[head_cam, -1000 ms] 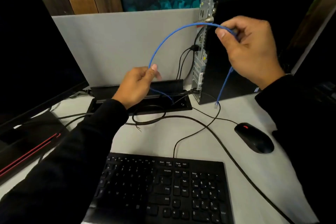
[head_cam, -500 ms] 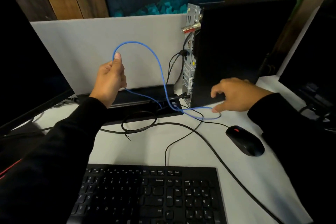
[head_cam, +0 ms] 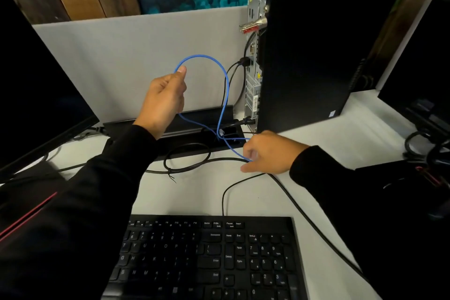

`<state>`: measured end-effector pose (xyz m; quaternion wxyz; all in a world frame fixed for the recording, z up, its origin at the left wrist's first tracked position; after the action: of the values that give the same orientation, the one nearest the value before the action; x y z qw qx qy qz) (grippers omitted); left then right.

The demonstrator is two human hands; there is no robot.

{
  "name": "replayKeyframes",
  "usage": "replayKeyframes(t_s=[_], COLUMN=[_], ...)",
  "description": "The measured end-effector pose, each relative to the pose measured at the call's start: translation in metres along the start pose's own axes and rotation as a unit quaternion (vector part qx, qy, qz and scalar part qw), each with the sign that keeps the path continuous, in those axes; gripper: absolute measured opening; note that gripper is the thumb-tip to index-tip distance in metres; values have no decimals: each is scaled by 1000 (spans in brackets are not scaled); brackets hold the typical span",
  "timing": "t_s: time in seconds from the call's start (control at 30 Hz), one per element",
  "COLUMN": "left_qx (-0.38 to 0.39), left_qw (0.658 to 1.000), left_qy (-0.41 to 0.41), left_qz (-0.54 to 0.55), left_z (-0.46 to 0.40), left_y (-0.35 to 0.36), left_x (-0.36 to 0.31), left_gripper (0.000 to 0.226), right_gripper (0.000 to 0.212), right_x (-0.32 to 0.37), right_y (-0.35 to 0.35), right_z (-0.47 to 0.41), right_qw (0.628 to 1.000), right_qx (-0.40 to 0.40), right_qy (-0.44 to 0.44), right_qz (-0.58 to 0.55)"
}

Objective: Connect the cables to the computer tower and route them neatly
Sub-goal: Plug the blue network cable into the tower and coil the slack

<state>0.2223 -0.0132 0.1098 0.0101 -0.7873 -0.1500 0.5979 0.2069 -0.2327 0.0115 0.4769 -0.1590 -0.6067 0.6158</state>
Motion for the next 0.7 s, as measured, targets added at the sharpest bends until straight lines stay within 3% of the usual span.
replayKeyframes(t_s=[0.03, 0.13, 0.33, 0.43, 0.57, 0.63, 0.7], left_qx=[-1, -16, -50, -32, 6, 6, -3], left_qw=[1000, 1000, 997, 998, 997, 994, 990], left_qy=[-1, -11, -45, -40, -37, -43, -50], left_qz=[-4, -9, 25, 20, 66, 96, 128], left_z=[0, 0, -3, 1, 1, -2, -7], left_y=[-3, -17, -34, -26, -17, -21, -29], left_x=[0, 6, 25, 26, 17, 12, 5], left_gripper=[49, 49, 47, 49, 38, 36, 38], right_gripper=[24, 19, 19, 17, 25, 29, 31], right_x=[-1, 1, -6, -14, -36, -50, -62], right_y=[7, -5, -74, -97, -110, -119, -135], right_z=[-2, 7, 37, 44, 41, 43, 51], right_qw=[1000, 994, 934, 886, 828, 778, 704], right_qx=[4, -26, -228, -309, -335, -374, -420], right_qy=[-5, -43, -88, -94, -89, -73, -58], right_qz=[-23, -99, -259, -332, -441, -500, -570])
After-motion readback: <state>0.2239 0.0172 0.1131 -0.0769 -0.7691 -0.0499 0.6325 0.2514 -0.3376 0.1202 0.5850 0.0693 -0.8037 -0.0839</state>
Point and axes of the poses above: each hand's wrist, its own z-axis away from the middle knuckle, its own y-axis out of the palm, x = y × z, the point moved 8 cm from there along -z, towards the middle knuckle, and after that the axes turned 4 degrees about -z, right-handed, at the moved point
